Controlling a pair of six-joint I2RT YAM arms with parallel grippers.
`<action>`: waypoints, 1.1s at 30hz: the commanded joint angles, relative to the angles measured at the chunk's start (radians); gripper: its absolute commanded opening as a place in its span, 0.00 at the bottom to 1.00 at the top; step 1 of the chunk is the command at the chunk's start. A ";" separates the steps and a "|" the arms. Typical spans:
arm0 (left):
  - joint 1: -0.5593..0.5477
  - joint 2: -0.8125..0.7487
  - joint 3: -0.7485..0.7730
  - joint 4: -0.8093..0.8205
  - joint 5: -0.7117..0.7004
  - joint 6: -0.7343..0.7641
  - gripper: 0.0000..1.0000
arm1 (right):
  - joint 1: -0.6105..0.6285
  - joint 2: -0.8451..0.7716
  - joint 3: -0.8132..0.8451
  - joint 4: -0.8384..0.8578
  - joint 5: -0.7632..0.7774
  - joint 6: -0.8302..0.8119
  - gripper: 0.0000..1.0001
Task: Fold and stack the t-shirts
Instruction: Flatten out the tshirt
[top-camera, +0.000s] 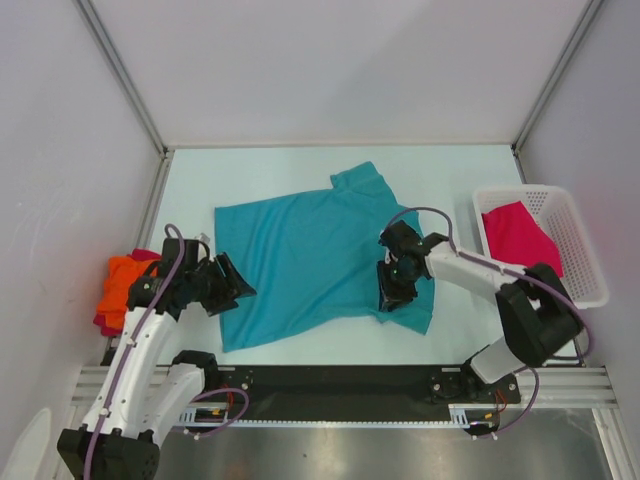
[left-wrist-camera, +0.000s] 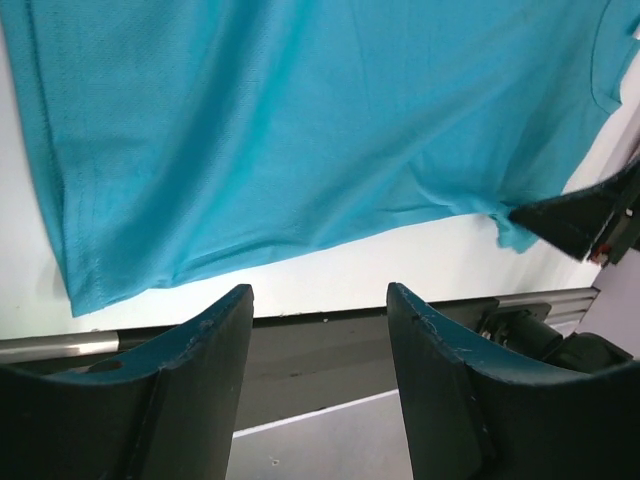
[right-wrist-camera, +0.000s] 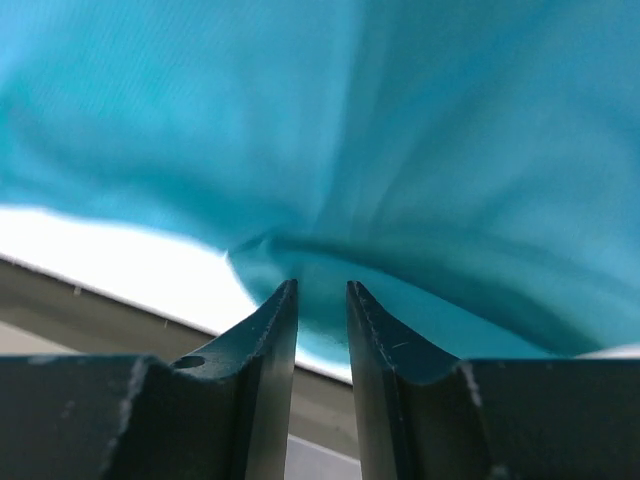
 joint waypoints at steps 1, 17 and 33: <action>-0.004 0.005 -0.025 0.068 0.050 0.013 0.61 | 0.071 -0.151 -0.062 -0.071 0.015 0.092 0.31; -0.004 0.044 -0.039 0.124 0.079 0.036 0.61 | 0.270 -0.202 -0.025 -0.137 0.172 0.220 0.33; -0.004 0.274 0.157 0.230 0.113 0.065 0.62 | -0.049 0.465 0.771 -0.028 0.193 -0.024 0.34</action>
